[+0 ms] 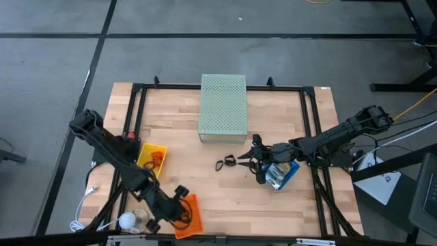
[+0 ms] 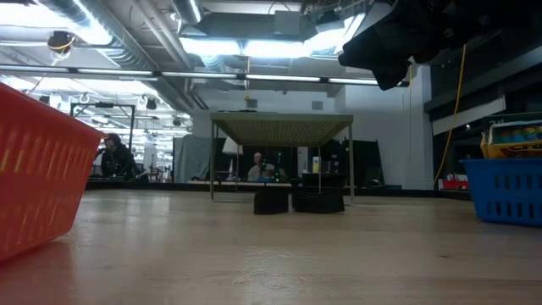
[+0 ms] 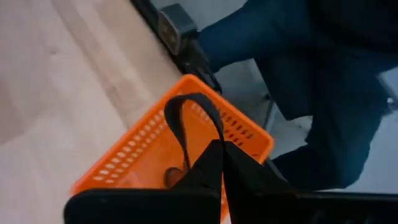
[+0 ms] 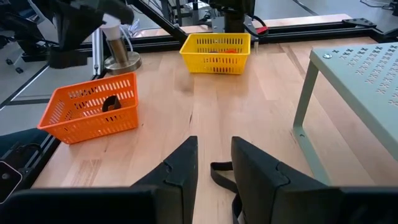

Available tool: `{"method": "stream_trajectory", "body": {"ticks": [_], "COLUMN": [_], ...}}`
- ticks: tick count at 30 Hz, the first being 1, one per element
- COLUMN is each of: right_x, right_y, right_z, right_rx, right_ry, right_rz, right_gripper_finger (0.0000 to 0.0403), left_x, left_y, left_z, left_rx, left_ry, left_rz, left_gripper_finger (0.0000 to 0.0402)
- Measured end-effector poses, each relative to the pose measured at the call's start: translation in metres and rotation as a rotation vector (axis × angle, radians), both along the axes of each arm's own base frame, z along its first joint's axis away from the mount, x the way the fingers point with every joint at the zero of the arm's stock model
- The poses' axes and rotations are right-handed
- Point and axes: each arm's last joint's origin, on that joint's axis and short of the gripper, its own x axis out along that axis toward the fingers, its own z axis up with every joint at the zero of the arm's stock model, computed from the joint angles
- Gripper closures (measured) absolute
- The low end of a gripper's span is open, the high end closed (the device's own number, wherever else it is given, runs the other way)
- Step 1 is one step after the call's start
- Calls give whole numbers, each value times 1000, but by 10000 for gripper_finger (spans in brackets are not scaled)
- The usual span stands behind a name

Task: Pick & Place Office Desk Supplies
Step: Put the black rubber band into the orange bin

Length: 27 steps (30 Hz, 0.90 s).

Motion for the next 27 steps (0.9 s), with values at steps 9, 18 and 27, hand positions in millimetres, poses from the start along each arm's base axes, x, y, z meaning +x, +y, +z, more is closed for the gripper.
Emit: {"method": "stream_trajectory", "body": {"ticks": [9,18,27], "right_x": [0,0,0], "right_y": [0,0,0], "right_z": [0,0,0], "right_rx": [-3,-3,-3], "right_ry": [0,0,1], "right_rz": [1,1,2], "right_gripper_finger": [305,305,305], "left_x": [16,29,36], "left_y": [-9,-10,-17], "left_z": [-37,-49,-39], "left_rx": [20,-64,-145], "left_ry": [126,177,50], "left_rz": [13,67,-2], "left_gripper_finger": [398,345,292]}}
